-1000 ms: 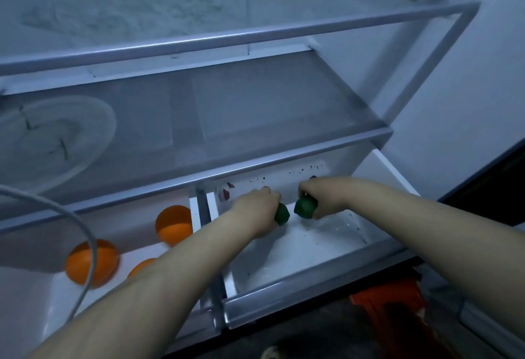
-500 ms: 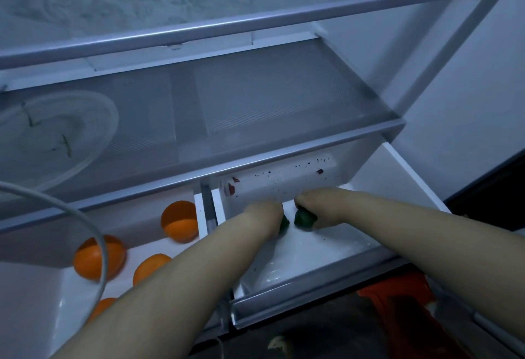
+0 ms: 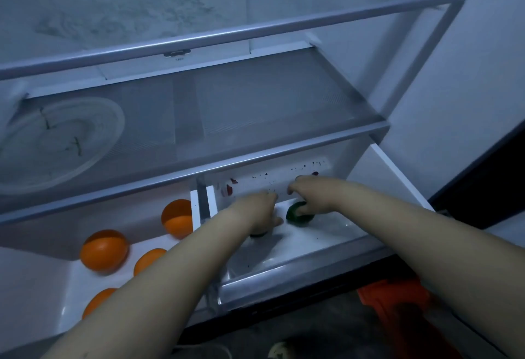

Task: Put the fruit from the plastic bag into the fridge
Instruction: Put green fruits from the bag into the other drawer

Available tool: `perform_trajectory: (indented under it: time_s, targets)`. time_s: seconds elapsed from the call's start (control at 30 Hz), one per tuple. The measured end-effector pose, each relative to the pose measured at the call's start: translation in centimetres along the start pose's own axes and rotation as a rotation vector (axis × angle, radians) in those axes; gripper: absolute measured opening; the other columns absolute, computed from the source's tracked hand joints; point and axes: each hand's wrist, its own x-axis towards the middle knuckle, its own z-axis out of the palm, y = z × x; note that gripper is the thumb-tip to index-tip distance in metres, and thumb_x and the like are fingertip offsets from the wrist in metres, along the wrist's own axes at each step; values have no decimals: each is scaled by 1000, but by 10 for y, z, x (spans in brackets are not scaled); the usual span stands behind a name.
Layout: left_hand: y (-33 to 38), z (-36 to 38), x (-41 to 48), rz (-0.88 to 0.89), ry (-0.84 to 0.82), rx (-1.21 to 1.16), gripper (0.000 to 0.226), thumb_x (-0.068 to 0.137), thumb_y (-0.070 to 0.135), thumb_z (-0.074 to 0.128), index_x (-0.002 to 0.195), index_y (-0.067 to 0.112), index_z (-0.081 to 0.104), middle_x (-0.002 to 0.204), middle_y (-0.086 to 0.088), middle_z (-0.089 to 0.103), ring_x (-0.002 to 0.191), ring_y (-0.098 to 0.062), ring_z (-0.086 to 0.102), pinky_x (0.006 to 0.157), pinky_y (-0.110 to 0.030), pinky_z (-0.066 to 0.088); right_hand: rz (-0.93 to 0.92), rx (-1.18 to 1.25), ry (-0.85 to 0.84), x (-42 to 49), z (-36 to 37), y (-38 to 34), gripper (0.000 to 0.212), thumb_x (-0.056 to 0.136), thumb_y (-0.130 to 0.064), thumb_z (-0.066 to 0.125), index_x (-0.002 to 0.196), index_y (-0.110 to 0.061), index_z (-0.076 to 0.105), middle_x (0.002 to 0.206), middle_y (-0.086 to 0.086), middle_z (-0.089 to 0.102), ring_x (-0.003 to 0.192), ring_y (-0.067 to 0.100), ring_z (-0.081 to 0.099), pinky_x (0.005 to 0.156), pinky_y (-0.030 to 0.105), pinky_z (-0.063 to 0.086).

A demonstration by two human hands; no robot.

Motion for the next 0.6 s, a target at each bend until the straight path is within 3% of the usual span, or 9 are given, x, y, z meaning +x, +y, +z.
perform_trajectory:
  time_s: [0.2, 0.43, 0.6]
  targets:
    - [9, -39, -77, -11, 300, -39, 57, 93, 51, 43, 142, 25, 31, 145, 1, 39, 126, -20, 44, 97, -39, 42, 28, 44, 144, -62, -44, -25, 52, 92, -43, 51, 139, -25, 37, 143, 0, 42, 125, 20, 45, 97, 35, 39]
    - [42, -62, -192, -156, 738, 105, 51, 94, 51, 36, 136, 22, 39, 138, 3, 45, 124, -18, 44, 94, -35, 42, -112, 49, 603, -162, -66, -68, 49, 93, -42, 47, 137, -23, 38, 139, -2, 44, 126, 18, 41, 98, 35, 39]
    - [81, -31, -265, -218, 968, 118, 61, 88, 54, 26, 127, 15, 52, 127, -2, 56, 114, -21, 54, 89, -37, 47, -351, 77, 890, -230, -36, -96, 46, 93, -41, 47, 134, -21, 42, 132, -4, 48, 123, 15, 42, 97, 29, 37]
